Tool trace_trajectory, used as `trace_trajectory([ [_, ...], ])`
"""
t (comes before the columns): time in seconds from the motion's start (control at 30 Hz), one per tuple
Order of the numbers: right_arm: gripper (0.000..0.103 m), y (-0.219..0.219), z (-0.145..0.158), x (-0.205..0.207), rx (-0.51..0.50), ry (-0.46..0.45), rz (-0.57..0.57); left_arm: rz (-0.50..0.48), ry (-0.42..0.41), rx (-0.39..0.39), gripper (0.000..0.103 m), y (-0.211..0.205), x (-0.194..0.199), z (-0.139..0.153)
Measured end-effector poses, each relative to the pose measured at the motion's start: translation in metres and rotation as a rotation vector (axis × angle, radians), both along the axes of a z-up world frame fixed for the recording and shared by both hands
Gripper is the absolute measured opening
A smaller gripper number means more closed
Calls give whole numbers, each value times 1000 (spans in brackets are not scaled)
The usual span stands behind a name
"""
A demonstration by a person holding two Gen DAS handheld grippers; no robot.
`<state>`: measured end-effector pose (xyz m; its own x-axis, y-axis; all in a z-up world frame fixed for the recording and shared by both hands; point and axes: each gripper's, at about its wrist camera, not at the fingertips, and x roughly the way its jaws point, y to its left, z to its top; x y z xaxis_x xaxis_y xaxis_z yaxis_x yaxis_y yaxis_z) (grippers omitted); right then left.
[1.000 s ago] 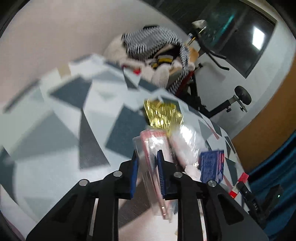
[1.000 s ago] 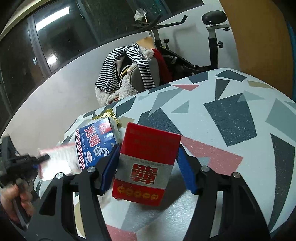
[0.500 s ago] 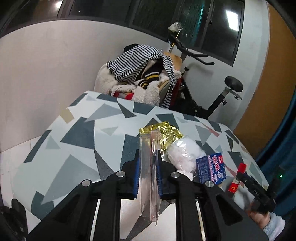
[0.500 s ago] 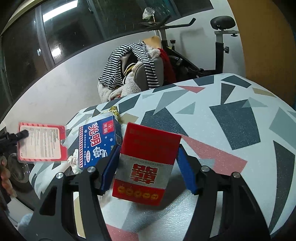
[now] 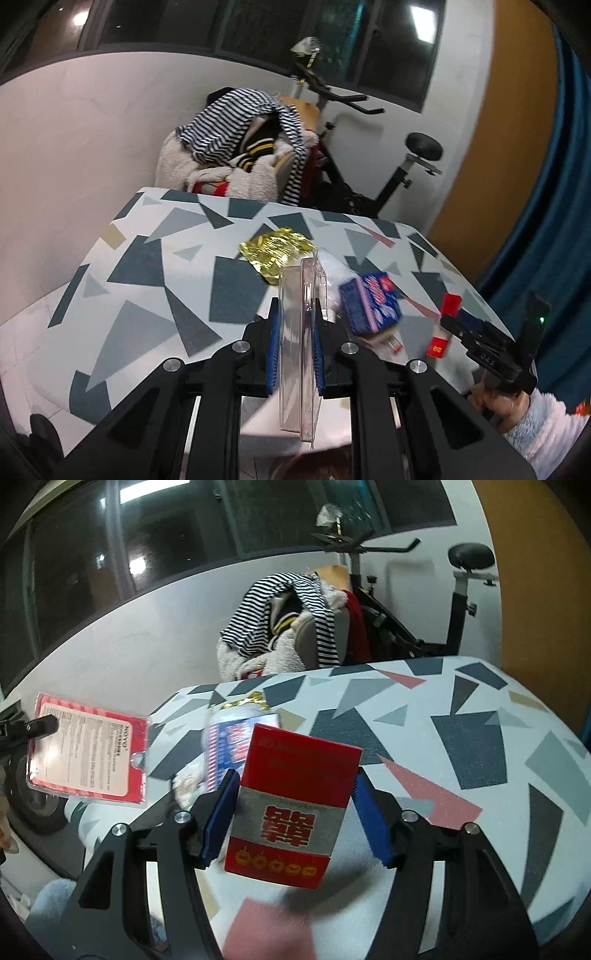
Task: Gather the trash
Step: 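Drop the card into the bin with left tool while right tool lowers red box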
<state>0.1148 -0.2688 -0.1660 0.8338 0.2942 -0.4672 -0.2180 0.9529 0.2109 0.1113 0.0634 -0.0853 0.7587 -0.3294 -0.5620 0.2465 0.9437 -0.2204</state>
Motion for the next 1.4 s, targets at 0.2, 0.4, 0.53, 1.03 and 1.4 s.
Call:
trace_trajectory([
  [0.2, 63, 12, 5, -42, -16, 6, 25, -78, 23, -1, 15, -12, -45, -5],
  [0.4, 63, 20, -1, -78, -7, 33, 35, -154, 93, 8, 15, -22, -86, -33],
  [0.53, 63, 24, -9, -96, -13, 59, 42, -211, 141, 40, 15, -29, -106, -56],
  [1.03, 62, 31, -45, -119, -12, 177, 51, -432, 353, 334, 15, -93, -104, -186],
  [1.4, 62, 43, -63, -116, -72, 226, 70, -490, 439, 371, 22, -112, -95, -249],
])
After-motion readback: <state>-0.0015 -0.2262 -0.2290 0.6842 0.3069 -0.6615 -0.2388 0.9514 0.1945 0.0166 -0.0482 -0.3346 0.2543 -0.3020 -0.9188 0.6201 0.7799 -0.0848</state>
